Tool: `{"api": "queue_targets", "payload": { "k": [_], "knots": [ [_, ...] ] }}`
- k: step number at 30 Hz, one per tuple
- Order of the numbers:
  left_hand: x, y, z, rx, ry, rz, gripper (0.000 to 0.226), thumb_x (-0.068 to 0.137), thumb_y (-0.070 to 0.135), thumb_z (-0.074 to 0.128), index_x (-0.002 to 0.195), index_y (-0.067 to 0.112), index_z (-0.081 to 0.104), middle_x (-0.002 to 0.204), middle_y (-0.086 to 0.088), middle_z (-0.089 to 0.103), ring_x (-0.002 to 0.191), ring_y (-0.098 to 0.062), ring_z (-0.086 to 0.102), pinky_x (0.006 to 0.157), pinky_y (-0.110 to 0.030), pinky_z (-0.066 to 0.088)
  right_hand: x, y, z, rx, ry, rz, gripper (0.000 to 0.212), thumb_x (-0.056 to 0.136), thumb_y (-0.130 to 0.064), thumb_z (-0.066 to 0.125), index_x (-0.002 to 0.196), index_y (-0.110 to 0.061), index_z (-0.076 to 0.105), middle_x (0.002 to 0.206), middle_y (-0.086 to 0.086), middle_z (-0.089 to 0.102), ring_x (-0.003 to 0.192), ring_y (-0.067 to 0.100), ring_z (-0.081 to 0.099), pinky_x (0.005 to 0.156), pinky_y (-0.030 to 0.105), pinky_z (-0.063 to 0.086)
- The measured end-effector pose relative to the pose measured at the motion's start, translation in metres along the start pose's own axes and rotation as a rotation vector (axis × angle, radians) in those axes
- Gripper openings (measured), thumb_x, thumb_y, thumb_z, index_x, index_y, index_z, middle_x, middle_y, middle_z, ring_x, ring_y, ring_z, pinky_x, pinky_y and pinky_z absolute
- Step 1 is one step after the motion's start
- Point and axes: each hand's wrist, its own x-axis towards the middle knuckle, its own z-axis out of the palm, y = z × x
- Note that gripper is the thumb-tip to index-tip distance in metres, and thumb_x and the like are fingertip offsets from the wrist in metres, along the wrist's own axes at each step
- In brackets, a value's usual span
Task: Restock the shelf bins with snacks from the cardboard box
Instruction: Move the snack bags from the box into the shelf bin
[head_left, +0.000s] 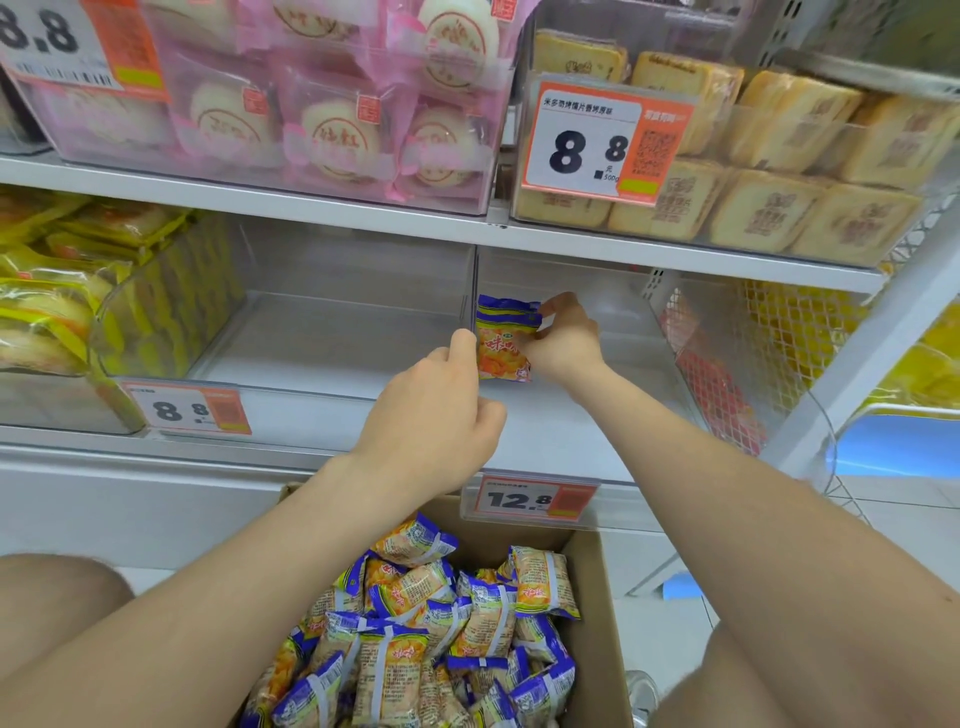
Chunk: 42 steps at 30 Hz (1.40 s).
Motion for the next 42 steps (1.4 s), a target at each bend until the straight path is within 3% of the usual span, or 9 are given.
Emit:
{"api": "queue_targets", "payload": {
  "k": [10, 15, 19, 24, 27, 31, 34, 39, 42],
  "knots": [
    [-0.003, -0.007, 0.0, -0.008, -0.017, 0.031, 0.019, 0.104, 0.033, 0.049, 0.113, 0.019, 0.04, 0.087, 0.002, 0.052, 0.075, -0.017, 0.051, 0.053, -0.023, 0.027, -0.018, -0.005, -0.017, 0.0, -0.019, 0.061, 0.05, 0.092, -0.025, 0.07, 0.134, -0.011, 0.045, 0.112, 0.008, 0.056, 0.094, 0.028, 0.062, 0.07, 0.032, 0.049],
    [-0.013, -0.007, -0.007, -0.043, 0.102, 0.061, 0.044, 0.102, 0.024, 0.054, 0.144, 0.014, 0.042, 0.127, -0.006, 0.052, 0.104, -0.024, 0.057, 0.081, -0.034, 0.045, -0.062, -0.024, -0.044, 0.001, 0.021, -0.006, 0.032, 0.095, -0.024, 0.061, 0.121, -0.007, 0.059, 0.102, 0.014, 0.069, 0.091, 0.029, 0.065, 0.069, 0.033, 0.056],
    [-0.039, 0.0, -0.018, -0.083, 0.317, 0.121, 0.028, 0.09, 0.011, 0.061, 0.114, 0.02, 0.051, 0.11, 0.003, 0.048, 0.086, -0.021, 0.053, 0.071, -0.04, 0.046, -0.134, -0.042, -0.073, 0.072, -0.099, -0.236, 0.02, 0.09, -0.015, 0.059, 0.087, -0.026, 0.076, 0.076, -0.006, 0.075, 0.078, 0.01, 0.071, 0.066, 0.025, 0.056],
    [-0.078, -0.004, -0.009, -0.007, -0.005, 0.02, 0.022, 0.08, 0.045, 0.068, 0.079, 0.029, 0.053, 0.068, 0.009, 0.061, 0.071, -0.019, 0.061, 0.061, -0.036, 0.05, -0.219, -0.039, -0.093, 0.037, -0.394, -0.43, 0.026, 0.08, -0.007, 0.056, 0.079, -0.025, 0.075, 0.07, -0.007, 0.072, 0.064, 0.009, 0.066, 0.064, 0.026, 0.053],
    [-0.094, -0.021, 0.012, 0.239, -0.406, 0.132, 0.019, 0.085, 0.05, 0.062, 0.089, 0.031, 0.06, 0.084, 0.009, 0.066, 0.087, -0.022, 0.066, 0.064, -0.035, 0.049, -0.248, -0.01, -0.077, -0.182, -0.594, -0.447, 0.023, 0.082, -0.01, 0.056, 0.083, -0.022, 0.076, 0.063, -0.009, 0.066, 0.057, 0.006, 0.056, 0.06, 0.014, 0.04],
    [-0.113, -0.049, 0.052, 0.47, -0.843, 0.177, 0.018, 0.099, 0.029, 0.059, 0.111, 0.017, 0.064, 0.112, -0.007, 0.062, 0.097, -0.028, 0.06, 0.067, -0.041, 0.052, -0.262, 0.041, -0.045, -0.696, -0.747, -0.5, 0.023, 0.093, -0.021, 0.051, 0.101, -0.019, 0.072, 0.091, 0.001, 0.067, 0.092, 0.023, 0.065, 0.07, 0.034, 0.05],
    [-0.127, -0.065, 0.077, 0.477, -0.993, 0.146, 0.036, 0.101, 0.021, 0.062, 0.135, 0.014, 0.054, 0.132, -0.013, 0.051, 0.102, -0.031, 0.062, 0.082, -0.049, 0.058, -0.252, 0.06, -0.031, -0.863, -0.762, -0.464, 0.019, 0.094, -0.016, 0.051, 0.102, -0.013, 0.067, 0.092, 0.005, 0.058, 0.091, 0.031, 0.063, 0.071, 0.04, 0.055],
    [-0.146, -0.072, 0.098, 0.439, -1.119, 0.104, 0.061, 0.096, 0.01, 0.073, 0.148, 0.017, 0.041, 0.15, -0.016, 0.034, 0.088, -0.028, 0.064, 0.066, -0.038, 0.05, -0.233, 0.076, -0.005, -0.924, -0.61, -0.372, 0.02, 0.092, -0.01, 0.059, 0.077, -0.016, 0.047, 0.087, 0.002, 0.058, 0.092, 0.032, 0.062, 0.067, 0.036, 0.043],
    [-0.145, -0.072, 0.098, 0.452, -1.15, 0.115, 0.062, 0.087, 0.028, 0.086, 0.138, 0.011, 0.054, 0.138, -0.014, 0.053, 0.107, -0.031, 0.064, 0.083, -0.041, 0.056, -0.226, 0.09, 0.011, -1.013, -0.495, -0.382, 0.02, 0.09, -0.006, 0.063, 0.108, -0.013, 0.058, 0.111, 0.011, 0.068, 0.106, 0.032, 0.063, 0.074, 0.037, 0.04]
  ]
}}
